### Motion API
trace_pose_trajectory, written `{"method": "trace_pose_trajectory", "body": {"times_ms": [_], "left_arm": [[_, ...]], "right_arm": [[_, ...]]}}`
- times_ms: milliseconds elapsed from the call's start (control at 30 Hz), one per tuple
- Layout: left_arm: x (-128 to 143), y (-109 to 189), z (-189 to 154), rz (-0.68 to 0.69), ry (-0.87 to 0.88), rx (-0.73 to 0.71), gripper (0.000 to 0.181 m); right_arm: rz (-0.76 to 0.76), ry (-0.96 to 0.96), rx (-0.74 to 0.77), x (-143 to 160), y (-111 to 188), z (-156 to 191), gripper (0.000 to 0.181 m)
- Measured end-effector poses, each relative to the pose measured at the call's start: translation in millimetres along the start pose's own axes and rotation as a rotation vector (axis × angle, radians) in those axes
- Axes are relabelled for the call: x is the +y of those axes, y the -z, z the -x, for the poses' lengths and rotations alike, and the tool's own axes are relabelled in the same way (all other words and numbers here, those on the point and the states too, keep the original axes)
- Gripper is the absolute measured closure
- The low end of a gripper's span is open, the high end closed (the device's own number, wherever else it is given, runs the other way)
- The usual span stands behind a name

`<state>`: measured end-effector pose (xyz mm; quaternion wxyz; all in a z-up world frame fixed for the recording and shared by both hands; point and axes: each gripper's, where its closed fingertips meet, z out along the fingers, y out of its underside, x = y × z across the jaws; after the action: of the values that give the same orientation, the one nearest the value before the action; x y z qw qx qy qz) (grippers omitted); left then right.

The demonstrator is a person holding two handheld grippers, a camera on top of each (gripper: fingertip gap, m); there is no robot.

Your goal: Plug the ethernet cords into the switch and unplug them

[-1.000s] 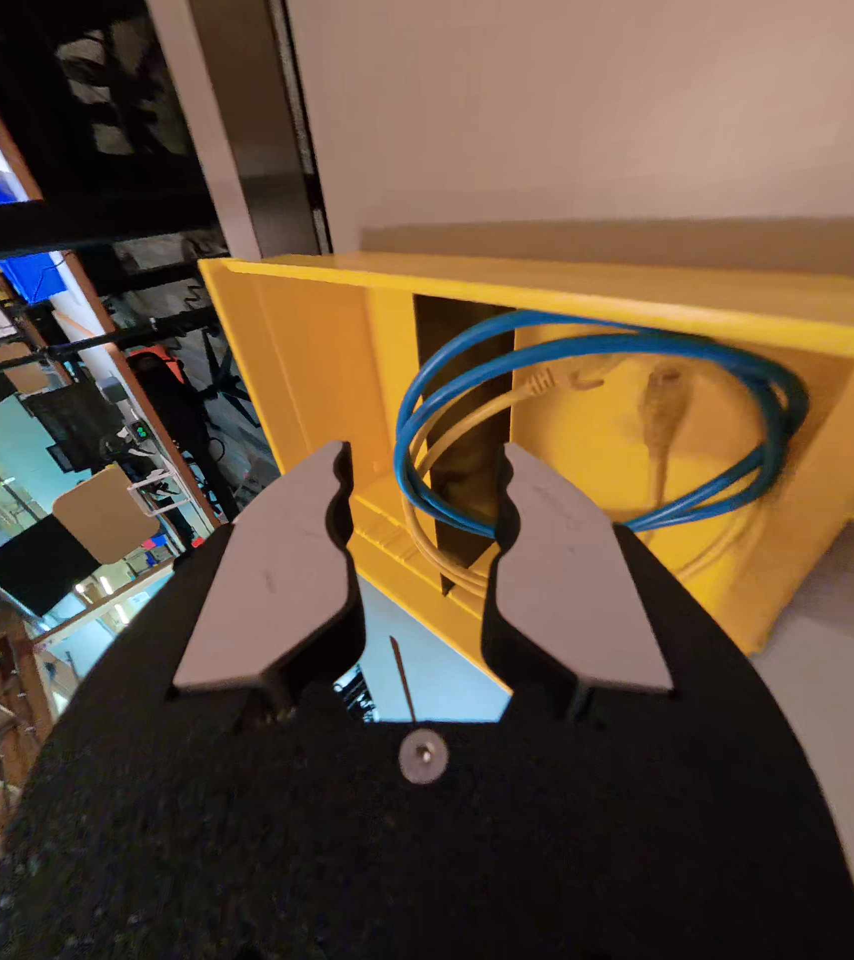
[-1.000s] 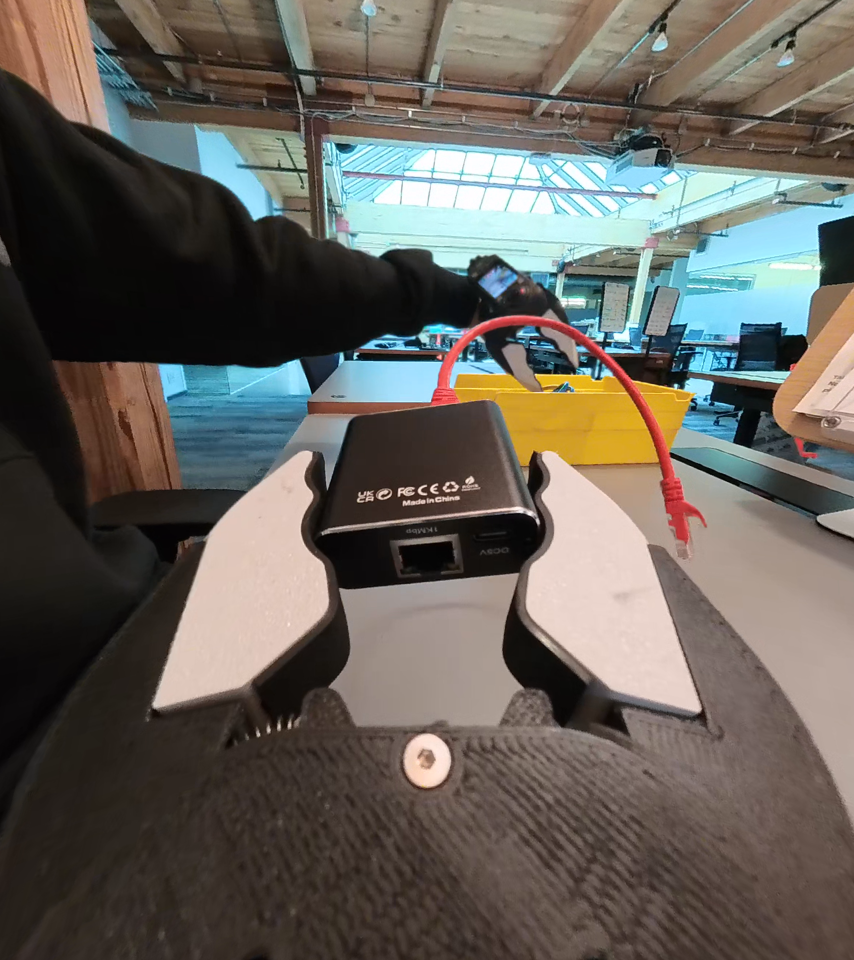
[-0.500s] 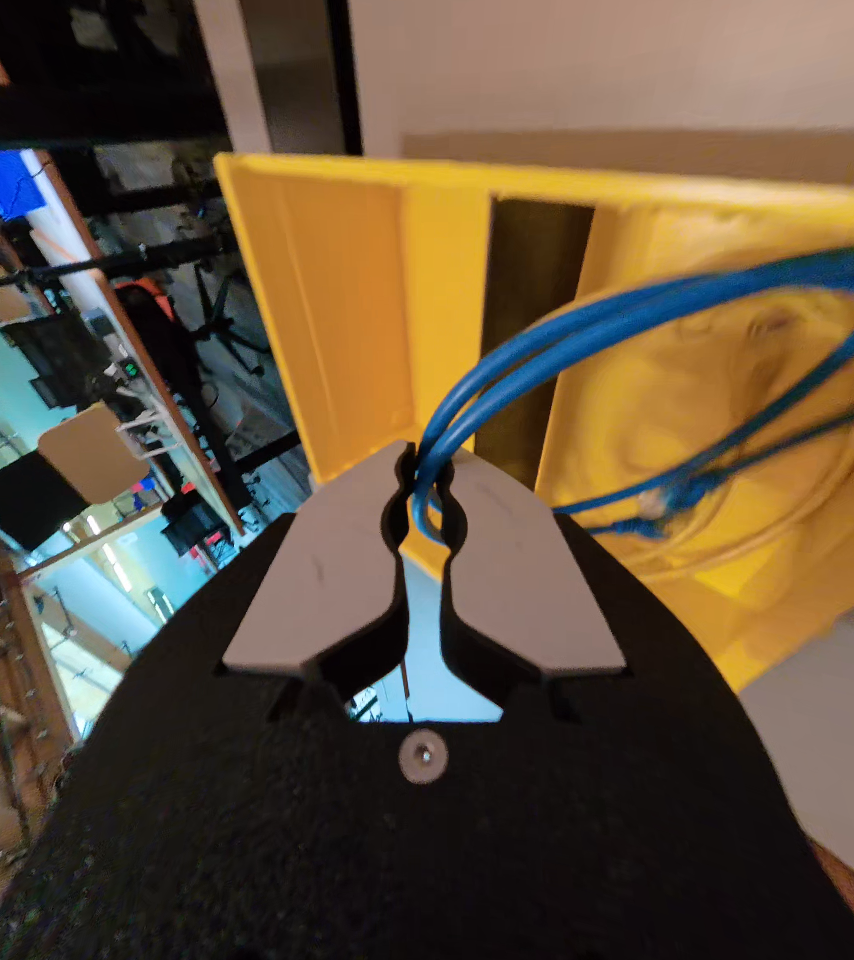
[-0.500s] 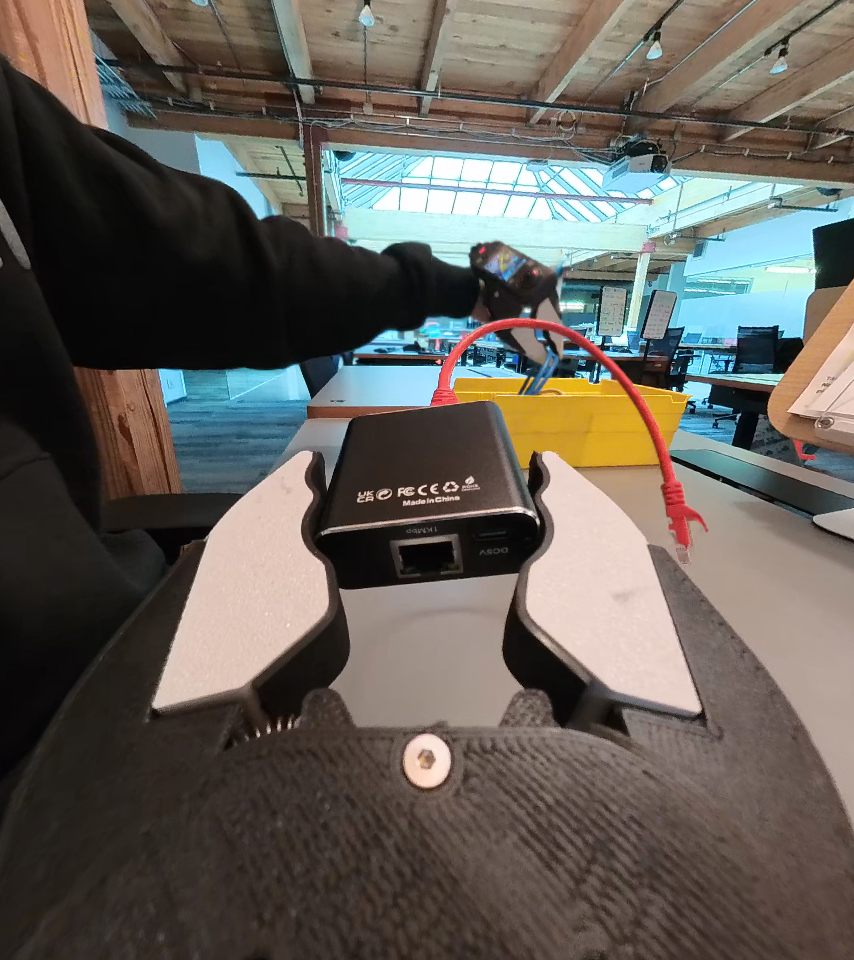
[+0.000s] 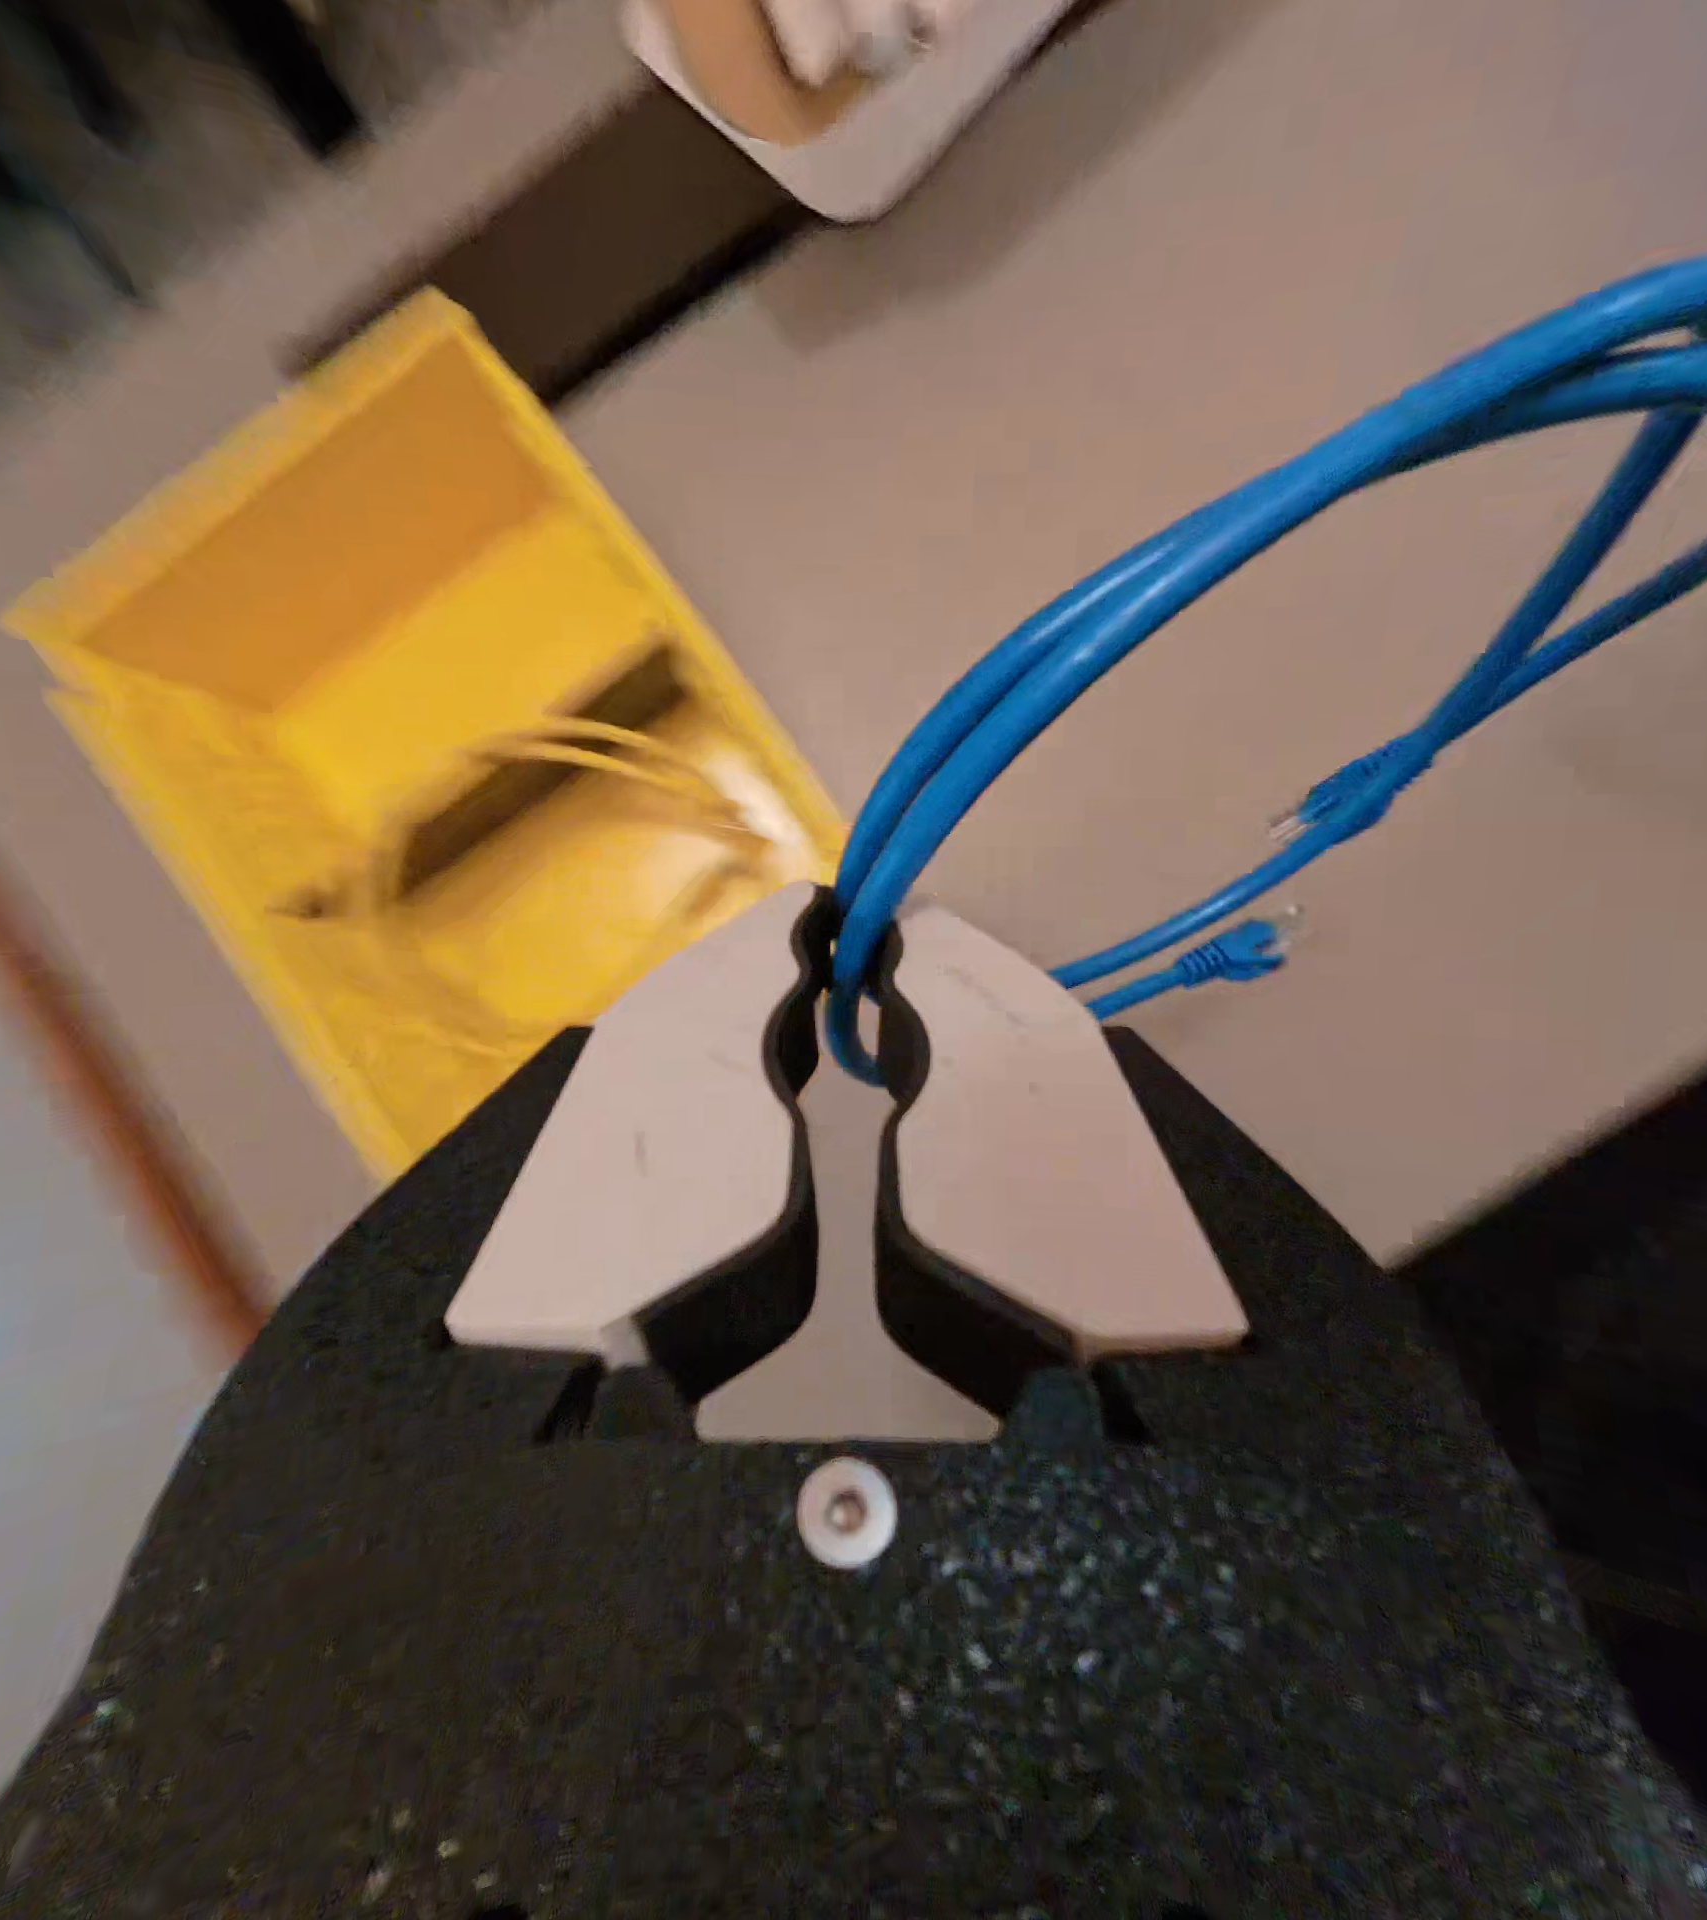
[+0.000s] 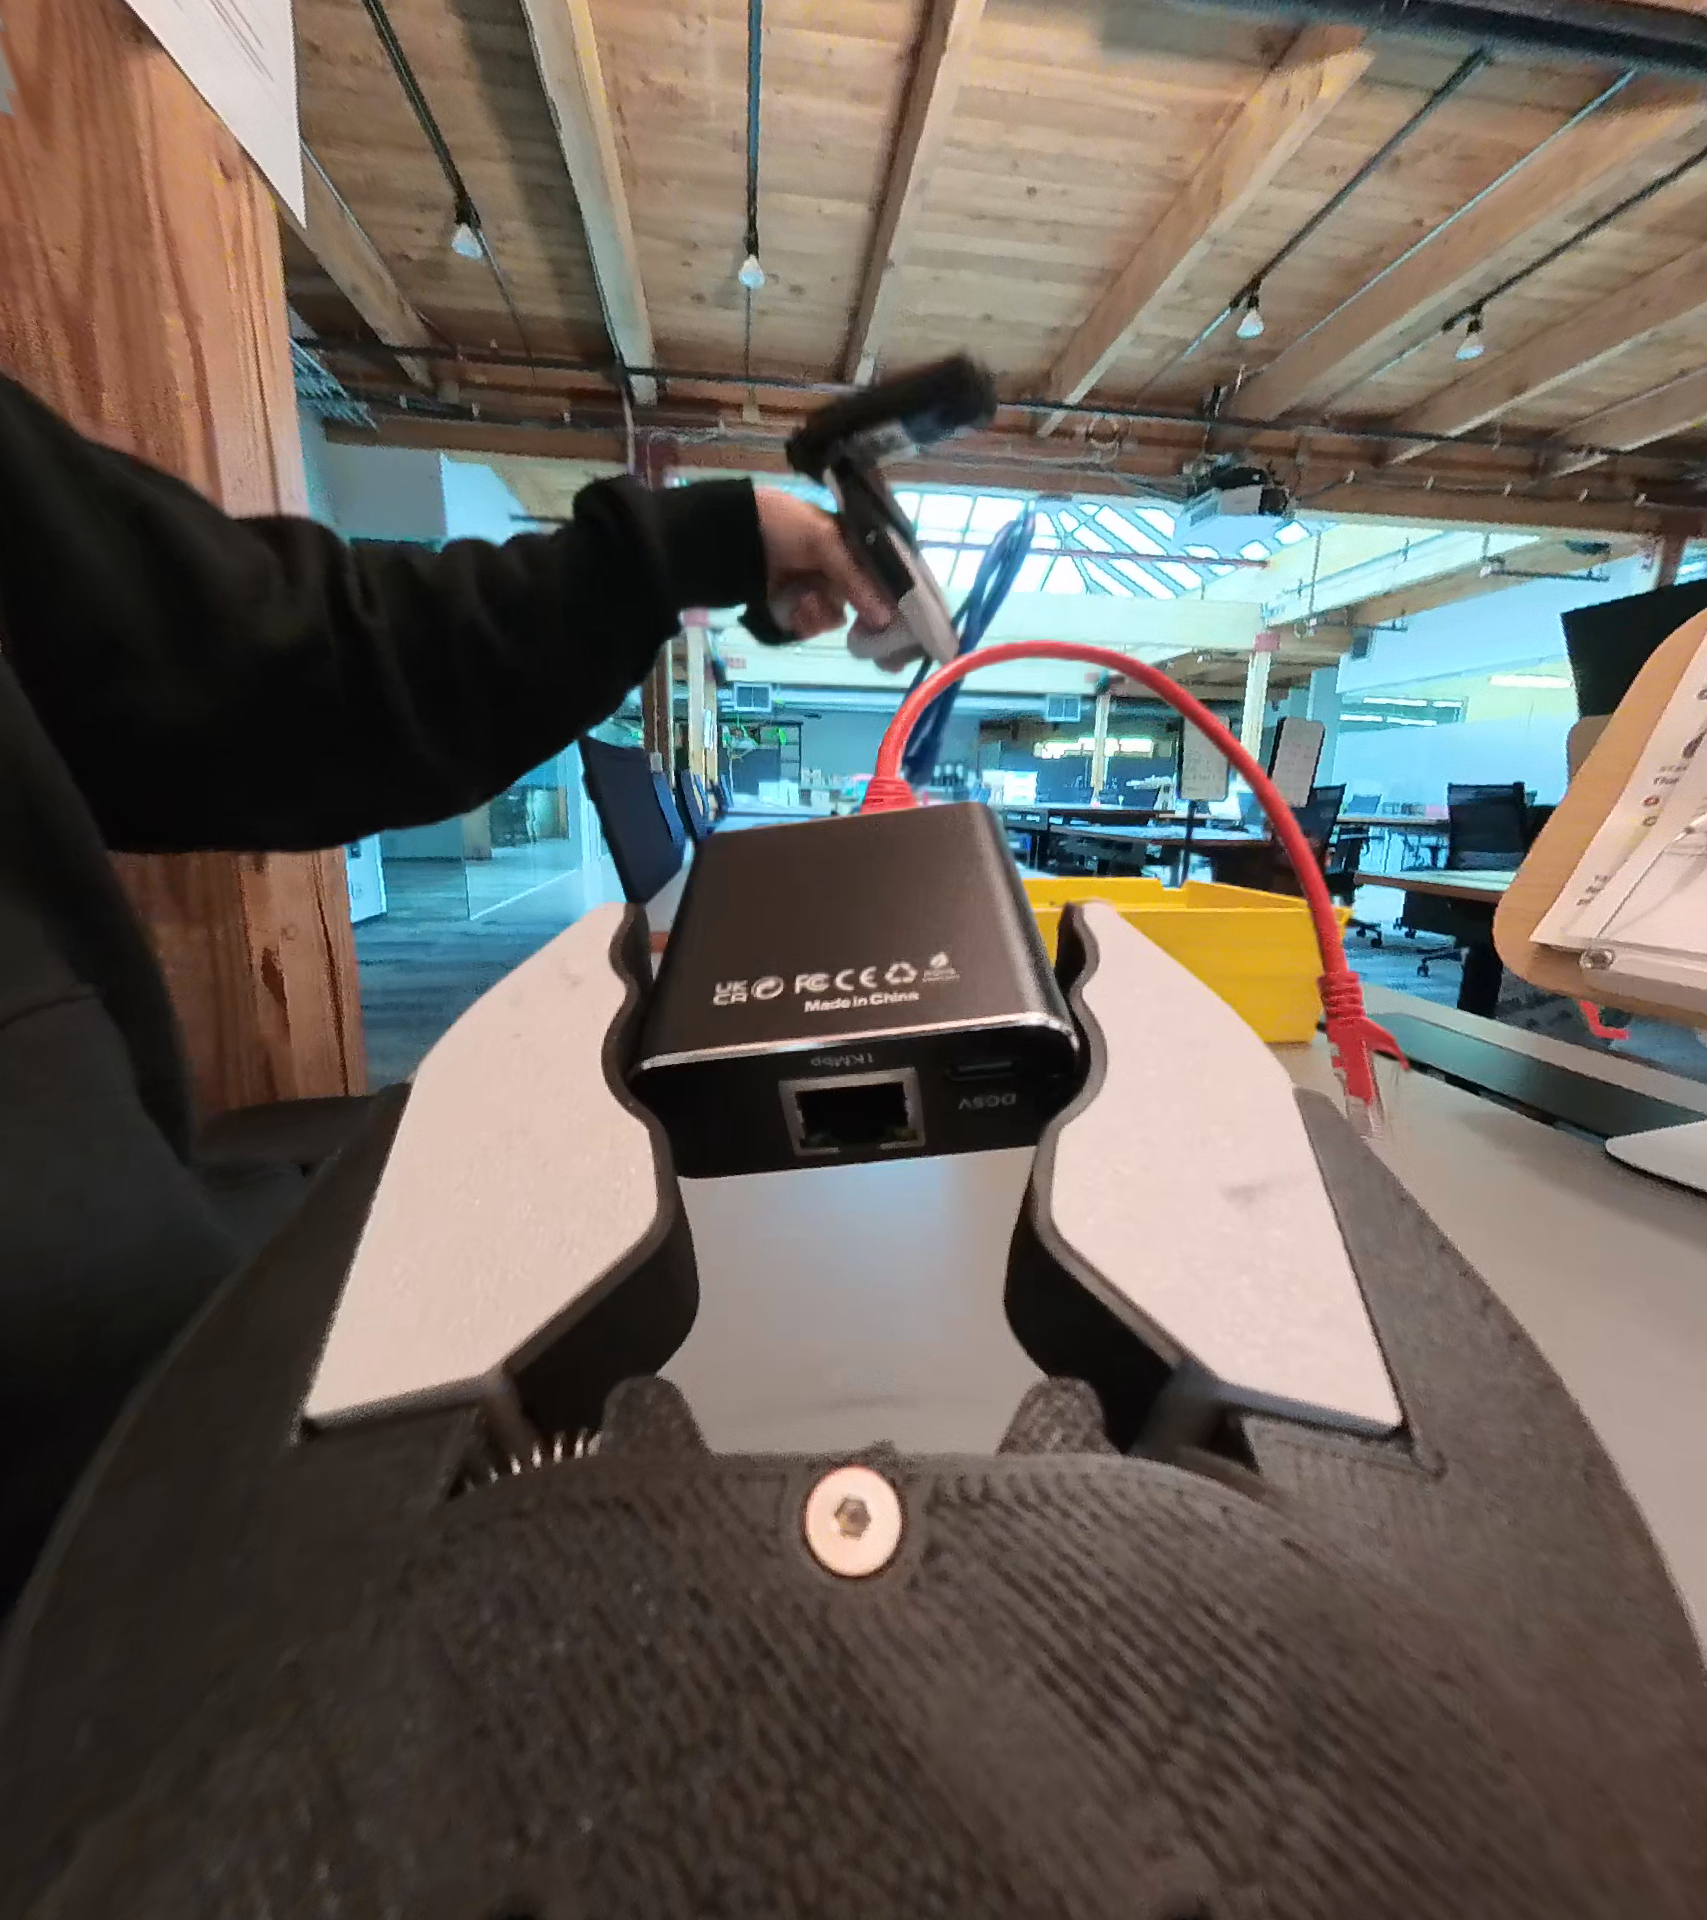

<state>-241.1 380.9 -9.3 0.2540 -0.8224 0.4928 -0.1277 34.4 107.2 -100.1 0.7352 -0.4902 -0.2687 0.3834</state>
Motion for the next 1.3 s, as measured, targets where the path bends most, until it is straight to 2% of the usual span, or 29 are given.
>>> {"method": "trace_pose_trajectory", "body": {"times_ms": [33, 200, 300, 400, 500, 633, 733, 800, 867, 933, 1000, 1167, 1300], "left_arm": [[6.2, -11.4, -23.1, 0.016, 0.077, 0.077, 0.176], [53.6, -97.8, -135.0, 0.120, 0.183, 0.407, 0.176], [71.2, -144.1, -183.0, 0.135, 0.234, 0.554, 0.176], [73.5, -179.6, -197.3, 0.105, 0.305, 0.574, 0.176], [70.7, -202.1, -188.8, 0.056, 0.340, 0.518, 0.176], [66.8, -211.7, -171.9, -0.039, 0.213, 0.397, 0.168], [55.1, -202.8, -162.7, -0.186, 0.016, 0.263, 0.161], [48.7, -191.4, -174.3, -0.290, -0.144, 0.232, 0.158], [54.1, -180.9, -208.6, -0.346, -0.317, 0.318, 0.156], [71.0, -177.6, -243.6, -0.331, -0.466, 0.411, 0.154], [83.2, -181.8, -262.9, -0.310, -0.555, 0.410, 0.149], [96.8, -203.2, -281.5, -0.271, -0.704, 0.318, 0.147], [95.7, -214.6, -292.1, -0.267, -0.735, 0.299, 0.153]], "right_arm": [[-0.012, 0.000, -0.002, -2.3, 1.3, 0.5, 0.107], [-0.050, 0.002, 0.001, -9.6, 6.4, 1.8, 0.107], [-0.041, 0.009, 0.007, -8.1, 7.0, 2.1, 0.107], [-0.031, 0.011, 0.008, -6.7, 6.7, 1.5, 0.107], [-0.021, 0.013, 0.009, -5.5, 6.4, 0.6, 0.107], [-0.020, 0.012, -0.006, -6.2, 6.5, 1.7, 0.107], [-0.018, 0.004, -0.029, -6.0, 5.9, 4.2, 0.107], [-0.018, 0.001, -0.046, -6.0, 5.1, 6.7, 0.106], [-0.019, -0.007, -0.066, -5.8, 4.2, 9.5, 0.107], [-0.022, -0.013, -0.083, -5.8, 3.7, 12.0, 0.106], [-0.023, -0.020, -0.087, -5.5, 3.4, 12.5, 0.106], [-0.035, -0.030, -0.091, -6.9, 4.4, 13.0, 0.107], [-0.007, -0.029, -0.091, -1.9, 2.5, 13.7, 0.107]]}}
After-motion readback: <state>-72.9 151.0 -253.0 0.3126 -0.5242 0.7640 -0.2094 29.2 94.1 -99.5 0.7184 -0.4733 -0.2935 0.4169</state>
